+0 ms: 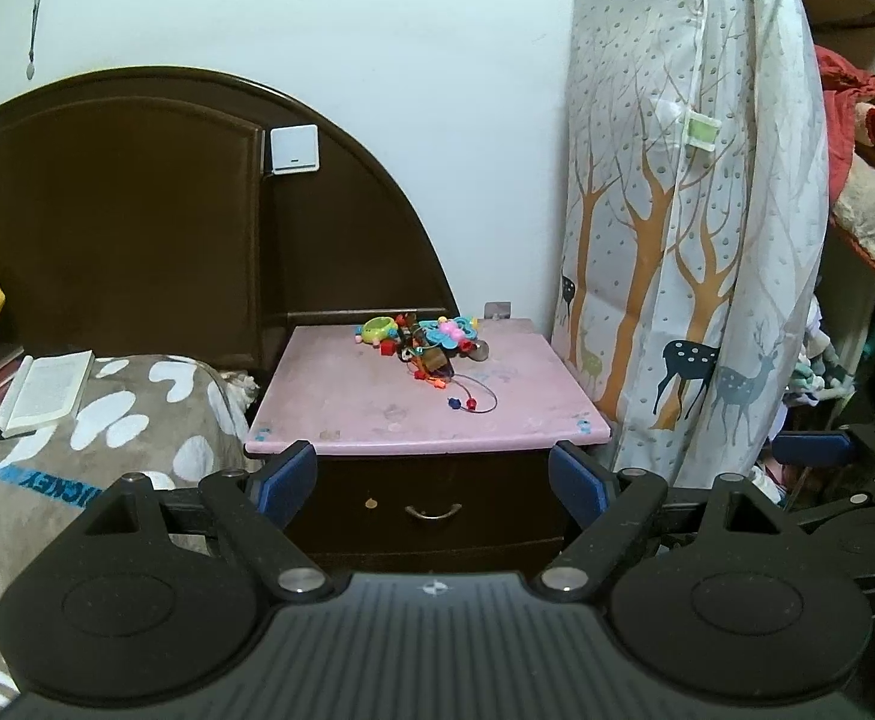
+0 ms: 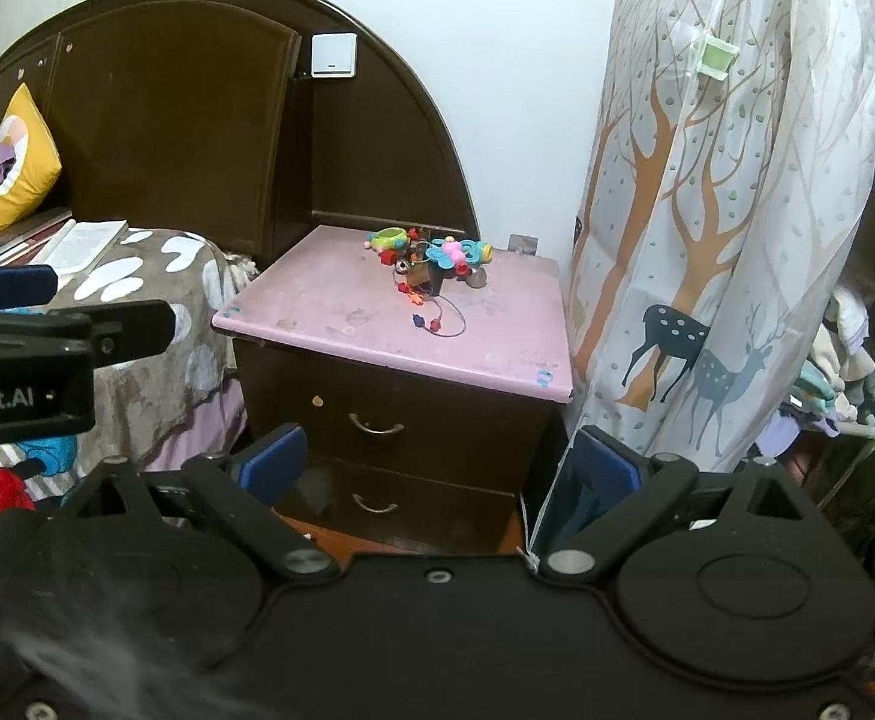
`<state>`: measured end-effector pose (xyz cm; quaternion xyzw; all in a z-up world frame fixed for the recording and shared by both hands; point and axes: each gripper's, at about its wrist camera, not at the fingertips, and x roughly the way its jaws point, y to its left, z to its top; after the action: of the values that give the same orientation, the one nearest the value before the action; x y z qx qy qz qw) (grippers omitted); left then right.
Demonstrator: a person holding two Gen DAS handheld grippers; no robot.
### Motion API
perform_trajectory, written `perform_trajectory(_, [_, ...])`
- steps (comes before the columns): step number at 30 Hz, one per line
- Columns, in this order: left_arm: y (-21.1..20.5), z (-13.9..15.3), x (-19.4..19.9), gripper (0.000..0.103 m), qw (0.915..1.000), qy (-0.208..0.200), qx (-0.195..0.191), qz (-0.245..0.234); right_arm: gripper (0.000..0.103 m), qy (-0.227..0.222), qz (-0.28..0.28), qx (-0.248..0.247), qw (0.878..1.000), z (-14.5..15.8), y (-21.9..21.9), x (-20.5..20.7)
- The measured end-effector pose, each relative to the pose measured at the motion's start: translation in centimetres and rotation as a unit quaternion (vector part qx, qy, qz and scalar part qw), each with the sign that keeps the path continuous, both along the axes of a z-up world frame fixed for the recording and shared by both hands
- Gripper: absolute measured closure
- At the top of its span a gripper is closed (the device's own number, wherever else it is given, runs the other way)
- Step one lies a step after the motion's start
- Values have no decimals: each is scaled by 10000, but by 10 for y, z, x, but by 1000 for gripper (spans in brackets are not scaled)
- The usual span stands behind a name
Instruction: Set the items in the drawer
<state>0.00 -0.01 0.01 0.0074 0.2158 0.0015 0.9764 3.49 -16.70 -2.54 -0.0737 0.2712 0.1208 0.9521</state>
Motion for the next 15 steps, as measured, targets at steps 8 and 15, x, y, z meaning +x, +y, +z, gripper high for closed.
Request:
perform_trajectory(8, [-8,5,-2,18,10000,23,-62,-61,6,40,16,-7,10000,-3,2,2])
perform_trajectory(15, [0,-1,0,18,9999,69,-137,-22,6,95,44,-21,9999,-4,2,5])
